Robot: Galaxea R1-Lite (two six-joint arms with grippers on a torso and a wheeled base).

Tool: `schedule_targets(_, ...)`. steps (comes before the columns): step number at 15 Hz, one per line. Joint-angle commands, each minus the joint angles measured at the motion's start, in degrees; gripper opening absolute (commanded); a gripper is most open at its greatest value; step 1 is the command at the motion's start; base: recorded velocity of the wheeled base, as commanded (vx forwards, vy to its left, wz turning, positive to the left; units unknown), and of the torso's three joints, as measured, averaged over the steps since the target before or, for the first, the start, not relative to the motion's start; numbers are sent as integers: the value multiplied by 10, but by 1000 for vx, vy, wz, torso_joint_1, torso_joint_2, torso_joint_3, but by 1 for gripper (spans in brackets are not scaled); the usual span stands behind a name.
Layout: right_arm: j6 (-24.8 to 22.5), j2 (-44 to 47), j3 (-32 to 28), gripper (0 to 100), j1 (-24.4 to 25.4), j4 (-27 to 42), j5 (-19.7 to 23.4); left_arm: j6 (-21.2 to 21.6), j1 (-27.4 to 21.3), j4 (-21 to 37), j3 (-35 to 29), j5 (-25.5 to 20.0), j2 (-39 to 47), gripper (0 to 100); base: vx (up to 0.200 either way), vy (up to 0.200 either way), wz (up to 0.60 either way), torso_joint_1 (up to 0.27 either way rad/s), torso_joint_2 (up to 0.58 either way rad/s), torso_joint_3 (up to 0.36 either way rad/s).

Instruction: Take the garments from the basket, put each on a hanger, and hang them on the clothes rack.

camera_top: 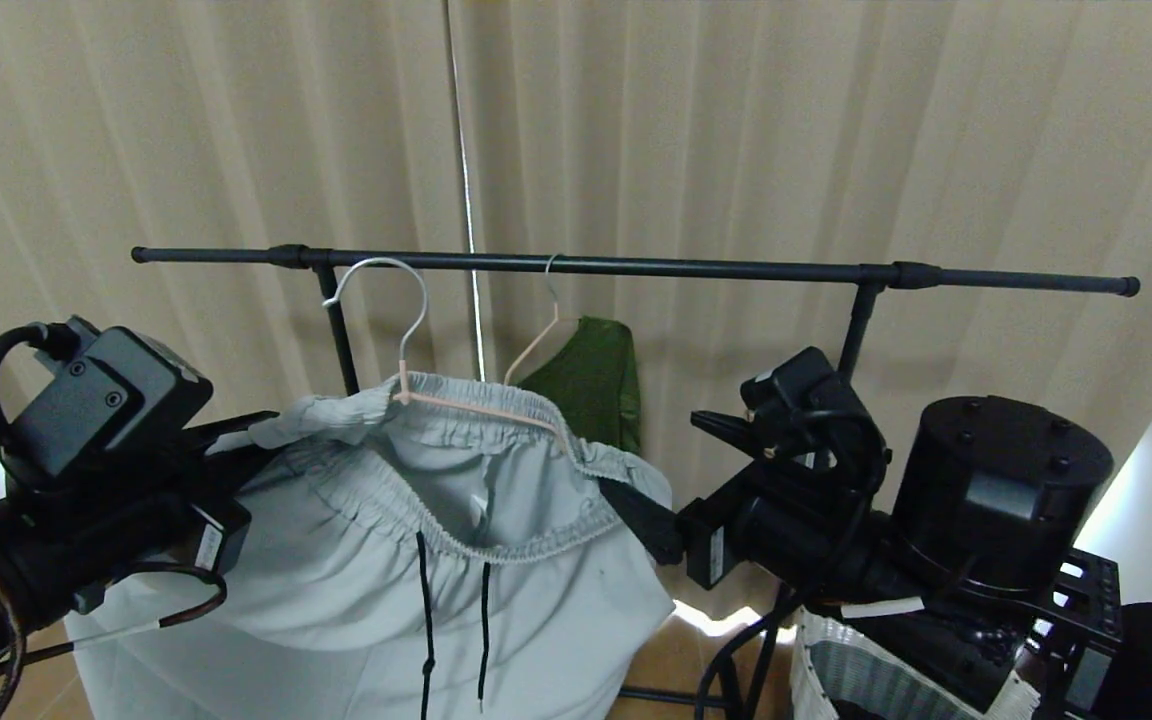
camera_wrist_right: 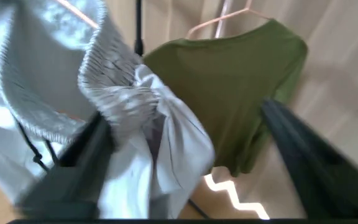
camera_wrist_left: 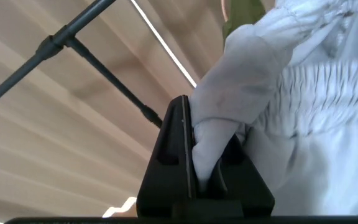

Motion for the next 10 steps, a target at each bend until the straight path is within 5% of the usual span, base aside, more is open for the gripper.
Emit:
schedule_targets(1, 0, 3, -12, 100, 5, -1, 6, -9, -11, 0, 1, -1, 2, 0, 0, 0, 0, 0, 0, 0)
schedule_targets(10, -41, 26, -23, 100, 32, -2, 35, -21, -32, -1, -19, 4, 18, 0, 0, 0, 0, 0, 0, 0)
